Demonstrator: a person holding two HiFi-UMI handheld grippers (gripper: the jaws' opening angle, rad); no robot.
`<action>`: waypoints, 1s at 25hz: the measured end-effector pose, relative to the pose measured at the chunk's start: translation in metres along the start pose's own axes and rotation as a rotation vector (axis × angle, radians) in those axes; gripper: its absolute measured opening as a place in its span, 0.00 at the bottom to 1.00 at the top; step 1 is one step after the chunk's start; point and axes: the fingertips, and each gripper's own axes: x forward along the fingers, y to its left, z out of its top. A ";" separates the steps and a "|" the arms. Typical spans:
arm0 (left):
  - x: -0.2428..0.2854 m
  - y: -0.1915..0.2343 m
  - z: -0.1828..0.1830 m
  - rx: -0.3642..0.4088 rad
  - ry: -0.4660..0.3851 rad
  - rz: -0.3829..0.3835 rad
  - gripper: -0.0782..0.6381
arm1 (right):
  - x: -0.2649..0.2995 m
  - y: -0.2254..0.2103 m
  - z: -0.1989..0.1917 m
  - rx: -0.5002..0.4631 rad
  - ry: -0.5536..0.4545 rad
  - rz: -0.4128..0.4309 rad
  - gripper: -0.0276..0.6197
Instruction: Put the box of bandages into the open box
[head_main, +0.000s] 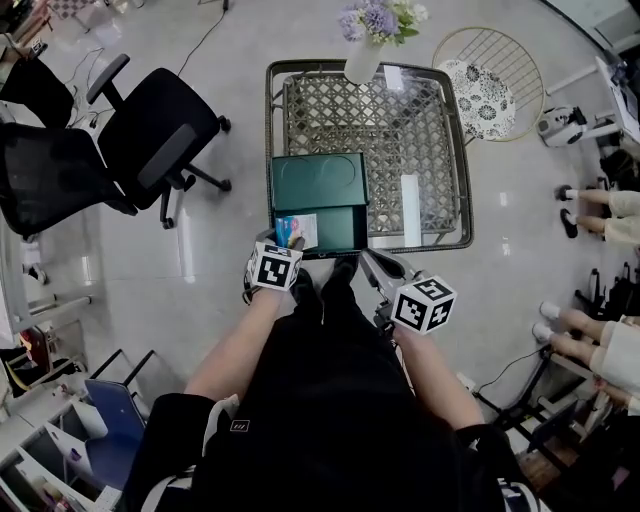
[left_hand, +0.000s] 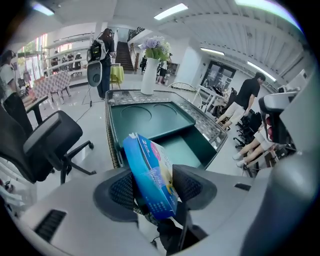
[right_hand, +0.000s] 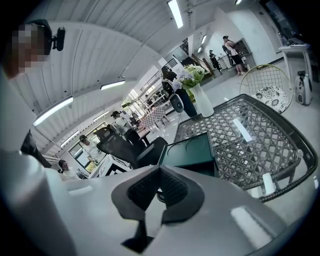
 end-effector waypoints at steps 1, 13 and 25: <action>-0.002 0.002 -0.002 -0.007 0.001 -0.003 0.38 | -0.001 0.000 0.000 0.000 -0.001 -0.002 0.05; -0.029 0.040 -0.006 -0.065 -0.075 0.086 0.39 | 0.007 0.007 -0.004 -0.002 0.005 0.011 0.05; 0.000 -0.013 0.002 0.002 0.001 -0.058 0.39 | 0.008 0.001 -0.007 0.008 0.015 -0.007 0.05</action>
